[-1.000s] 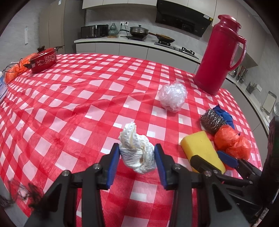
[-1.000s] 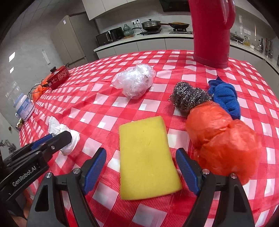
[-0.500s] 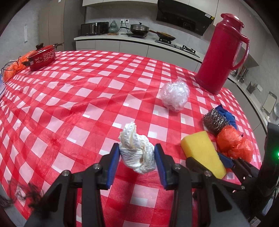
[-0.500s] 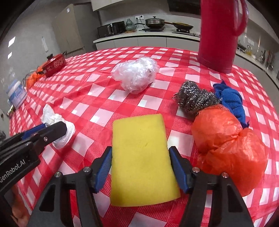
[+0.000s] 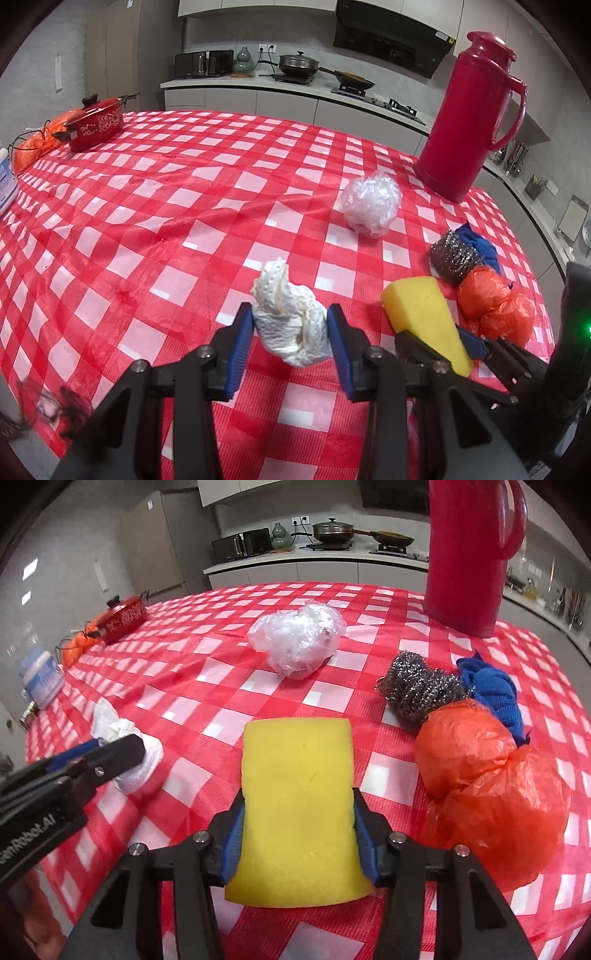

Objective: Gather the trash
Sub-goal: 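Carry the tissue and sponge over the bin and open both grippers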

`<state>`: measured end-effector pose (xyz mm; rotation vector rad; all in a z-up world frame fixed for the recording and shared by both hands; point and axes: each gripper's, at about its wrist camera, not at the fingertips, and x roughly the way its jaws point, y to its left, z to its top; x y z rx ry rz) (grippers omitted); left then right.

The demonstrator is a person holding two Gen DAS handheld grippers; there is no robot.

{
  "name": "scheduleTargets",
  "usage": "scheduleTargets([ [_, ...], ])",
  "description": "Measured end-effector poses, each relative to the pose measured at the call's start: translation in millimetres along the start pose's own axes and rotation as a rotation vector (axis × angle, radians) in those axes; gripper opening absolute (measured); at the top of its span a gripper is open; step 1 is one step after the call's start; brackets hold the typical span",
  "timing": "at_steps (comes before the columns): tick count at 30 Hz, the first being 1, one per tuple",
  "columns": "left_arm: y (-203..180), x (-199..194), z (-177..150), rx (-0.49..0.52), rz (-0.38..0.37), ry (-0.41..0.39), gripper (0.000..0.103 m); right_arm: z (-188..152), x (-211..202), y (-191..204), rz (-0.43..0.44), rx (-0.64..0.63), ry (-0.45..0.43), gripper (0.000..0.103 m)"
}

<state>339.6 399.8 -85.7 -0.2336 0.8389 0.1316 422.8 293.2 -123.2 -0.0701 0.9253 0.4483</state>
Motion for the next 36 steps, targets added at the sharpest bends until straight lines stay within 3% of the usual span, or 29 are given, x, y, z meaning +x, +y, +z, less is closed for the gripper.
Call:
scheduleTargets([
  [8, -9, -10, -4, 0.006, 0.000, -0.015, 0.042, -1, -27, -7, 0.097, 0.052, -0.035, 0.054],
  [17, -44, -34, -10, 0.031, -0.021, -0.040, 0.042, -7, -78, -32, 0.135, 0.091, -0.096, 0.054],
  [27, -113, -61, -18, 0.096, -0.100, -0.064, 0.042, -18, -145, -92, 0.084, 0.173, -0.177, 0.054],
  [36, -205, -76, -32, 0.212, -0.210, -0.059, 0.042, -49, -196, -174, -0.032, 0.298, -0.223, 0.054],
])
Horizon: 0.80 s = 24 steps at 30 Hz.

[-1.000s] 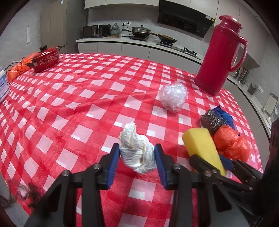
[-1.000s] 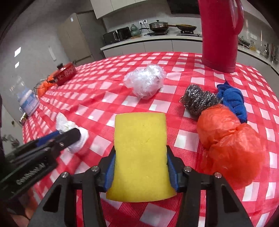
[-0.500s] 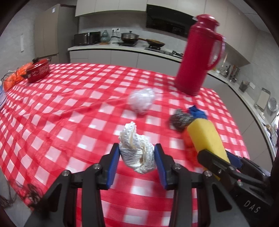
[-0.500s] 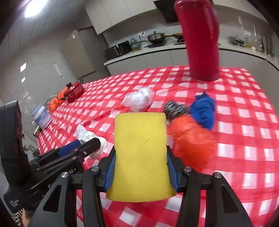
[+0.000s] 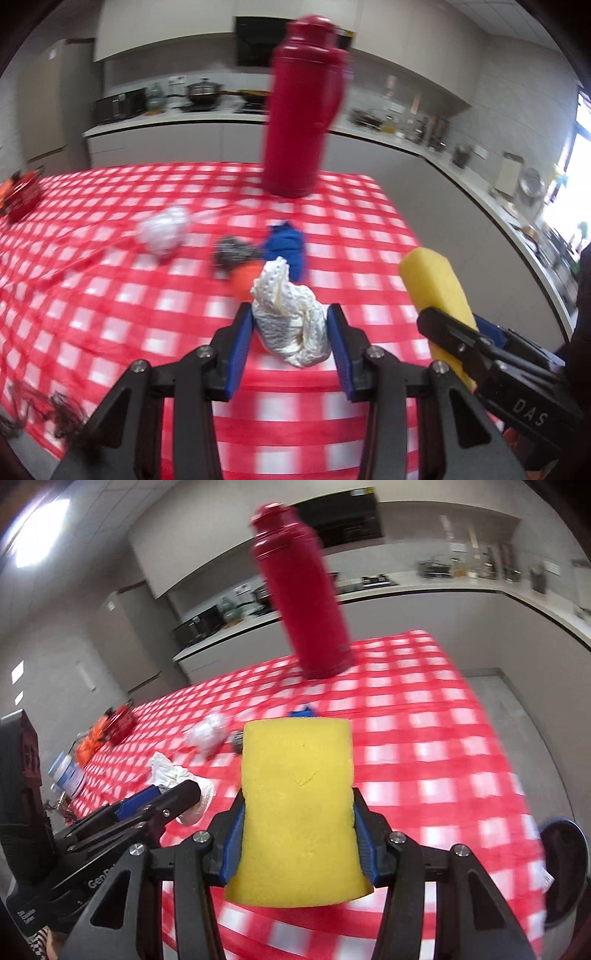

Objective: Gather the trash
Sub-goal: 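Carry the tissue and sponge over the bin and open both grippers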

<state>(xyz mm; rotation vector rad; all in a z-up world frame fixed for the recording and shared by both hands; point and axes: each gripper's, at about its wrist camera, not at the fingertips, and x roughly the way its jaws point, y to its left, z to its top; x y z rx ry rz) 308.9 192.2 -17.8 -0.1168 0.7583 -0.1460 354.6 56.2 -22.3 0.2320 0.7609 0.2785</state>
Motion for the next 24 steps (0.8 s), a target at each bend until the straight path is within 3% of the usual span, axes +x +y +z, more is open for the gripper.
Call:
scheduleTargets([
  [24, -280, 52, -40, 0.314, -0.372, 0.163, 0.042, -58, -153, -271, -0.385, 0.360, -0.078, 0.054],
])
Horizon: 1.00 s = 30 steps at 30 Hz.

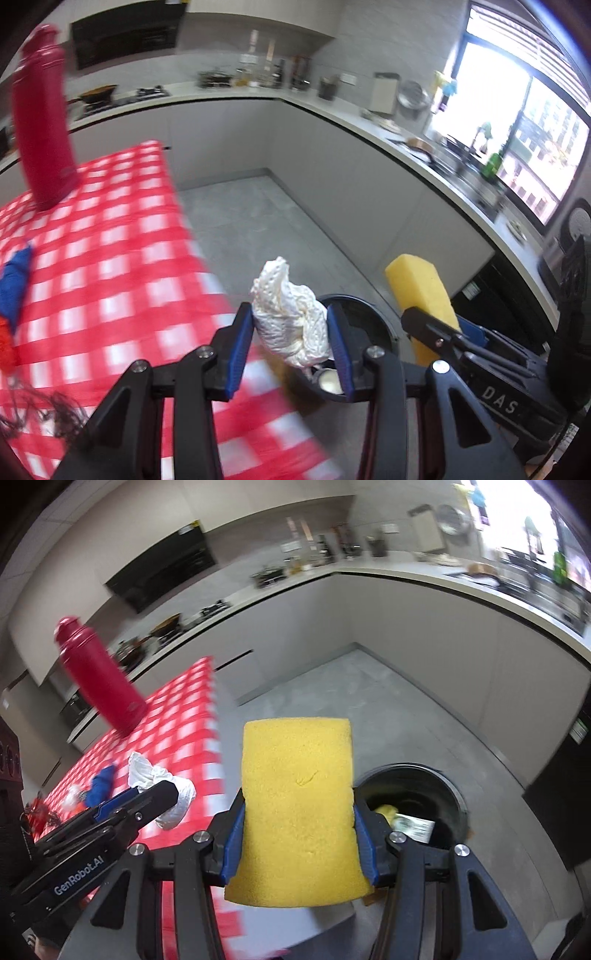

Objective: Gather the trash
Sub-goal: 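Carry the tissue and sponge over the bin and open both grippers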

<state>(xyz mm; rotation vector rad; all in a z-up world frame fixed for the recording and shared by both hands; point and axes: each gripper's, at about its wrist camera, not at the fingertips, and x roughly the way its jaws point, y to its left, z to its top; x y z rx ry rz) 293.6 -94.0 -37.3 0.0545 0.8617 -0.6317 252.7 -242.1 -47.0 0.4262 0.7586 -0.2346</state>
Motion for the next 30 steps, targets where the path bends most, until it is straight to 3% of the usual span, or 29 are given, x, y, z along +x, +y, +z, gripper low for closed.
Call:
scheduleTargets([
  [6, -41, 32, 0, 0.032, -0.051, 0.057, 0.042, 1, 2, -58, -0.052, 0.051, 0.018, 0.054],
  [12, -62, 64, -9, 0.021, -0.054, 0.114, 0.042, -2, 20, -105, -0.071, 0.079, 0.065, 0.054],
  [19, -66, 103, -28, -0.024, 0.003, 0.178, 0.042, -3, 59, -140, -0.061, 0.083, 0.126, 0.054],
  [30, -66, 164, -49, -0.098, 0.091, 0.301, 0.043, 1, 135, -163, -0.011, 0.069, 0.234, 0.055],
])
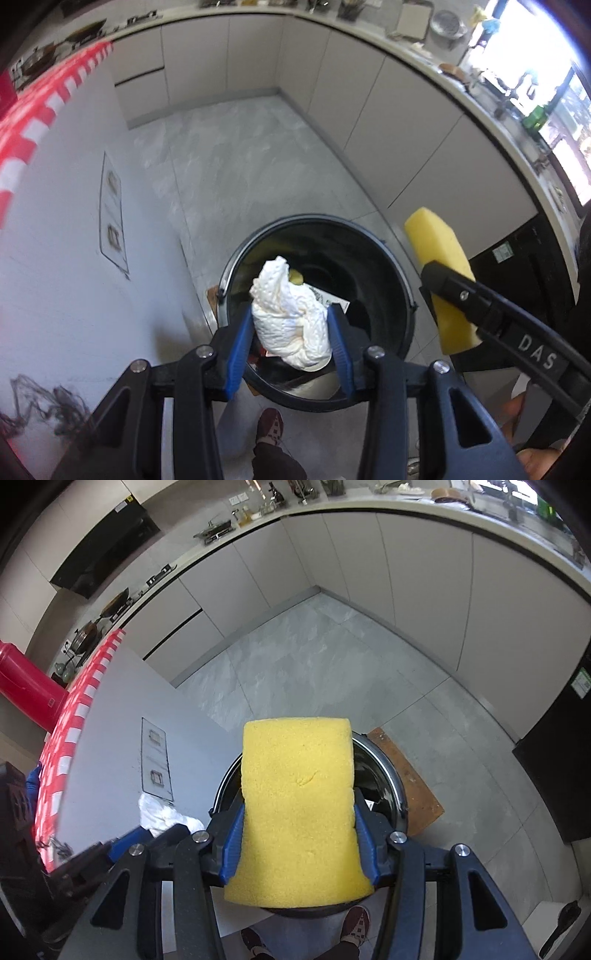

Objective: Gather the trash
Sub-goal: 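Carry the tissue and sponge over the bin and open both grippers, then move both tools back over the table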

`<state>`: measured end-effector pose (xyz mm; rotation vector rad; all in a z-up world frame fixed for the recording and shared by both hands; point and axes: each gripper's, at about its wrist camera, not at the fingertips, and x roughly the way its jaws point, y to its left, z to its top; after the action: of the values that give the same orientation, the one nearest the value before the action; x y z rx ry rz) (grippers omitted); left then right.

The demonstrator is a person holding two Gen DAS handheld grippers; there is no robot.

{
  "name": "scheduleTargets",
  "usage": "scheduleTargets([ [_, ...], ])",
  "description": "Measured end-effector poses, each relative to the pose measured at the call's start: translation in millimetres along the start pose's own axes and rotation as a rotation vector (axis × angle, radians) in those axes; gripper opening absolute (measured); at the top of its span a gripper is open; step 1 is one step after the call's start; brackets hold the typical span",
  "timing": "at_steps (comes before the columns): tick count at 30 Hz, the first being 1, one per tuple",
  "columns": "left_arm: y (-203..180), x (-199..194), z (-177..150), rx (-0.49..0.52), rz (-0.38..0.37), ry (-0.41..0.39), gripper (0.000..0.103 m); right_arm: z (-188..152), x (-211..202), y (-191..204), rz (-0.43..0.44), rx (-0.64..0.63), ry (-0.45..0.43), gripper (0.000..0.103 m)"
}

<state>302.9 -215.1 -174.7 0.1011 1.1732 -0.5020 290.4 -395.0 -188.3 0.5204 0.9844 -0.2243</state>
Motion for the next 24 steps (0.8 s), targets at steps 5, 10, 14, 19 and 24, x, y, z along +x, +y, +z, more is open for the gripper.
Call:
scheduleTargets([
  [5, 1, 18, -1, -0.026, 0.012, 0.037, 0.046, 8, 22, -7, 0.021, 0.000, 0.041, 0.059],
  [10, 3, 28, -1, -0.067, 0.019, 0.072, 0.071, 13, 29, -12, 0.010, 0.013, 0.045, 0.070],
  [14, 3, 20, 3, -0.075, 0.039, 0.059, 0.074, 14, 25, -14, 0.013, 0.021, 0.031, 0.072],
  [19, 0, -4, 11, -0.062, 0.029, 0.004, 0.074, 16, 6, -9, -0.001, 0.021, -0.011, 0.072],
  [24, -3, -39, 17, -0.037, 0.011, -0.055, 0.074, 16, -16, 0, -0.014, 0.029, -0.048, 0.072],
])
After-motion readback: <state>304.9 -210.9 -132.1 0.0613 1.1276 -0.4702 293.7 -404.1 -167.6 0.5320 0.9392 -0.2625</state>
